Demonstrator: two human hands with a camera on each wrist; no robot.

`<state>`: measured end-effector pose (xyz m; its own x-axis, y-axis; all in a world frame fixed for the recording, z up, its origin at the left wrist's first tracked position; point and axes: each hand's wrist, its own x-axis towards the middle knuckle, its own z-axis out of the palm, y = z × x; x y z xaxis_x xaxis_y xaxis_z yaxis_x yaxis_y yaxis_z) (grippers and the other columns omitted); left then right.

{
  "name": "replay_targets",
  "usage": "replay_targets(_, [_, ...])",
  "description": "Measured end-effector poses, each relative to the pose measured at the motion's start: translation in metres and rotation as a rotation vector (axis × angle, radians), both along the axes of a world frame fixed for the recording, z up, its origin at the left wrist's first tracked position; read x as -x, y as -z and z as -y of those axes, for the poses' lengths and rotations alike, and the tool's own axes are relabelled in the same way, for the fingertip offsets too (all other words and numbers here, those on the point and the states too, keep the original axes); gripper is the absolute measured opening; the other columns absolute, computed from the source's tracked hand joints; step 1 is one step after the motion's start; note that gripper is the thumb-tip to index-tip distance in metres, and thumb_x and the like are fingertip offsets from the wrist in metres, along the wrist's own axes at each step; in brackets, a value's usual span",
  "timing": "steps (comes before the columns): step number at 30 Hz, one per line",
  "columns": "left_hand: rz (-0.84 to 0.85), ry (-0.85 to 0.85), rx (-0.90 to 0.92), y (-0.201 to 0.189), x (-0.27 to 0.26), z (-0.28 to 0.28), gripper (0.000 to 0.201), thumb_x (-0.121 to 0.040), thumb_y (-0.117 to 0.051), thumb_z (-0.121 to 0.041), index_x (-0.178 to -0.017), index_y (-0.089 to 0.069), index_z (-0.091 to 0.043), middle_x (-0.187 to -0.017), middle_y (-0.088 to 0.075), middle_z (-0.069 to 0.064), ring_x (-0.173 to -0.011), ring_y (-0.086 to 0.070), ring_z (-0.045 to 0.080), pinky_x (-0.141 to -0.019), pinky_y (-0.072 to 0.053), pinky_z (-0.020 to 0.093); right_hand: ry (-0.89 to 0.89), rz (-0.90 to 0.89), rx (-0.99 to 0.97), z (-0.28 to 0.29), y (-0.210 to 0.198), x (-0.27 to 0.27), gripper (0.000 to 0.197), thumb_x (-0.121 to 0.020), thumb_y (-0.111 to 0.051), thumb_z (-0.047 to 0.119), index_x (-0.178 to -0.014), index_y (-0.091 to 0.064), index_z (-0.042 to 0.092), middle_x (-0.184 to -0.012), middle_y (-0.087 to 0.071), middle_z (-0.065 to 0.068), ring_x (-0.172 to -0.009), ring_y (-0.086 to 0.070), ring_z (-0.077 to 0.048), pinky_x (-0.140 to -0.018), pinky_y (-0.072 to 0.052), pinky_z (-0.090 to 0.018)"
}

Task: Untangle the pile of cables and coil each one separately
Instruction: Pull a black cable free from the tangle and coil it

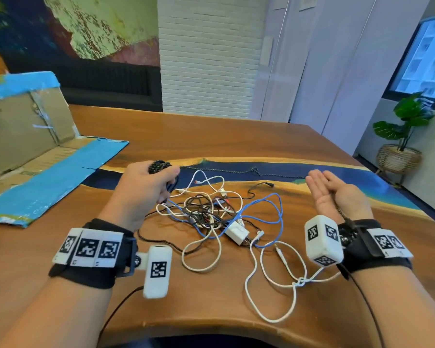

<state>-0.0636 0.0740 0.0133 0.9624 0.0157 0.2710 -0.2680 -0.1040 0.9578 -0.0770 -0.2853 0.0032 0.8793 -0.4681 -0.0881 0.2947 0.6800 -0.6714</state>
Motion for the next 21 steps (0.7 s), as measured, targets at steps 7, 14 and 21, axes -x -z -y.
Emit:
replay_targets(7, [0.019, -0.176, 0.118, 0.001, -0.007, -0.004, 0.031, -0.098, -0.065, -0.021, -0.071, -0.056, -0.008, -0.049, -0.036, 0.000, -0.043, -0.036, 0.015, -0.069, -0.047, 0.037, 0.186, -0.245, -0.132, 0.034, 0.008, -0.019, 0.047, -0.109, -0.020, 0.012, -0.153, -0.038, 0.009, -0.160, -0.039, -0.010, -0.149, -0.036, -0.026, -0.115, -0.039, -0.038])
replay_targets(14, [0.035, -0.084, 0.049, 0.002, -0.004, 0.011, 0.035, -0.098, -0.066, -0.022, -0.067, -0.055, -0.009, -0.048, -0.039, -0.004, -0.046, -0.038, 0.018, -0.066, -0.045, 0.041, -0.066, -0.252, 0.394, -0.002, 0.011, -0.006, 0.069, -0.108, -0.043, 0.019, -0.163, -0.002, 0.030, -0.140, -0.049, -0.025, -0.122, -0.060, -0.042, -0.105, -0.048, -0.054])
replay_targets(21, [0.052, 0.002, 0.020, -0.006, 0.006, 0.036, 0.036, -0.098, -0.066, -0.023, -0.066, -0.057, -0.012, -0.048, -0.040, -0.004, -0.047, -0.040, 0.018, -0.065, -0.044, 0.041, -0.077, -0.386, 1.433, -0.032, -0.009, 0.000, 0.054, -0.099, -0.058, 0.029, -0.151, -0.044, 0.030, -0.090, -0.077, -0.004, -0.087, -0.074, -0.014, -0.084, -0.057, -0.036])
